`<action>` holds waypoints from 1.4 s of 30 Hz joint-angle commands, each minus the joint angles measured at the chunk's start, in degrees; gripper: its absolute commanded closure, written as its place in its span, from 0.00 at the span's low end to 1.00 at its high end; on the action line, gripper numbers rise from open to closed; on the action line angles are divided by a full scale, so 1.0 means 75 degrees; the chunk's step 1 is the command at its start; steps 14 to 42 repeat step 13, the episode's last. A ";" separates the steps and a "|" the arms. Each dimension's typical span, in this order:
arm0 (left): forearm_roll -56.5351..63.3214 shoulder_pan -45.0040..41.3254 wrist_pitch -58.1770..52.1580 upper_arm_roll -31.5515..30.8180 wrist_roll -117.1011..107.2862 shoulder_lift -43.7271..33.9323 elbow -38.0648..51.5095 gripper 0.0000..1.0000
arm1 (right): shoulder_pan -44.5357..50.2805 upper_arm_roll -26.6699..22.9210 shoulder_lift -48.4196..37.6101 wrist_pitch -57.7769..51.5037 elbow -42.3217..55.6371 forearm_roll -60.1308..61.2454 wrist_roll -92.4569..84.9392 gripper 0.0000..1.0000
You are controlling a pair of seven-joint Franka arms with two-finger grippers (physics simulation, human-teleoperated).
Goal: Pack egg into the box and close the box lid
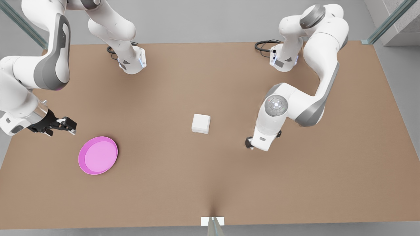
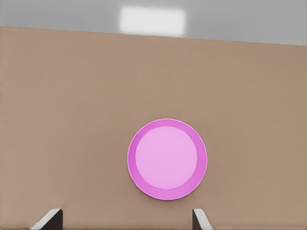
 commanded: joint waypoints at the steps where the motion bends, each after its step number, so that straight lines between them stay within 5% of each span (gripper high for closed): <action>1: -0.3582 -0.1833 -0.2102 0.4672 0.6315 -0.0754 0.0546 0.00 | -0.0038 -0.0005 0.0008 -0.0241 -0.0016 0.0015 -0.0643 0.00; 2: -0.5278 -0.1602 -0.2266 0.5795 0.7774 -0.1868 -0.0062 0.00 | -0.0038 -0.0005 0.0066 -0.0241 -0.0004 0.0015 -0.0643 0.00; 3: -0.4435 -0.1601 -0.1858 0.5466 0.7668 -0.3238 -0.1384 0.00 | -0.0038 0.0007 0.0066 -0.0264 -0.0004 0.0015 -0.0643 0.00; 4: -0.4258 -0.1531 0.0429 0.5255 0.7820 -0.5431 -0.4551 0.00 | -0.0038 0.0007 0.0066 -0.0288 -0.0004 0.0015 -0.0643 0.00; 11: -0.4165 -0.1531 0.0558 0.5068 0.7902 -0.4143 -0.4118 0.00 | -0.0062 0.0007 0.0078 -0.0276 -0.0016 0.0015 -0.0643 0.00; 42: -0.4165 -0.1531 0.0523 0.5068 0.7902 -0.4178 -0.4118 0.00 | -0.0062 0.0007 0.0090 -0.0276 -0.0027 0.0015 -0.0643 0.00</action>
